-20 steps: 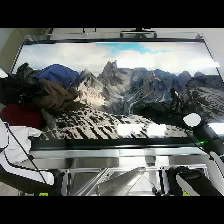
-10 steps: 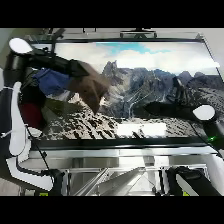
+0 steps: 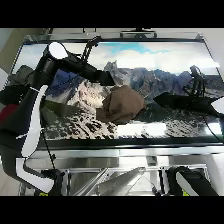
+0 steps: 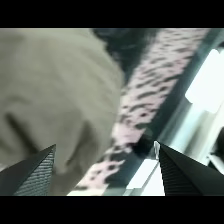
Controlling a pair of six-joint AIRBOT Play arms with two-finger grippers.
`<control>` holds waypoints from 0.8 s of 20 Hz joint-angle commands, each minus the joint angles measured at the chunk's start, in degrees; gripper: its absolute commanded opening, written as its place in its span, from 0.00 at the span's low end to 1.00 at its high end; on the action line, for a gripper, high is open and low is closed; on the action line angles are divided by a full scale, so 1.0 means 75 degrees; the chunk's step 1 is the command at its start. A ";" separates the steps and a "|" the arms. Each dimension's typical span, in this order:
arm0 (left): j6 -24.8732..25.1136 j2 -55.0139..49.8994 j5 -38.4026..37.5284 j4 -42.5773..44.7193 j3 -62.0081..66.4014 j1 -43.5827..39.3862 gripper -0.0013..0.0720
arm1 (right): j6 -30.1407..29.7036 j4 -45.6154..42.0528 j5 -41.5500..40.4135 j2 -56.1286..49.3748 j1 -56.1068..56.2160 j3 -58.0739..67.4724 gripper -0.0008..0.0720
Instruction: Fold the shirts.
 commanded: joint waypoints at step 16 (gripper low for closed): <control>0.1288 -0.0589 0.3212 -0.0828 -0.4602 -0.0606 0.97 | -0.2468 0.1836 -0.1093 -0.5485 -0.0111 0.1011 0.72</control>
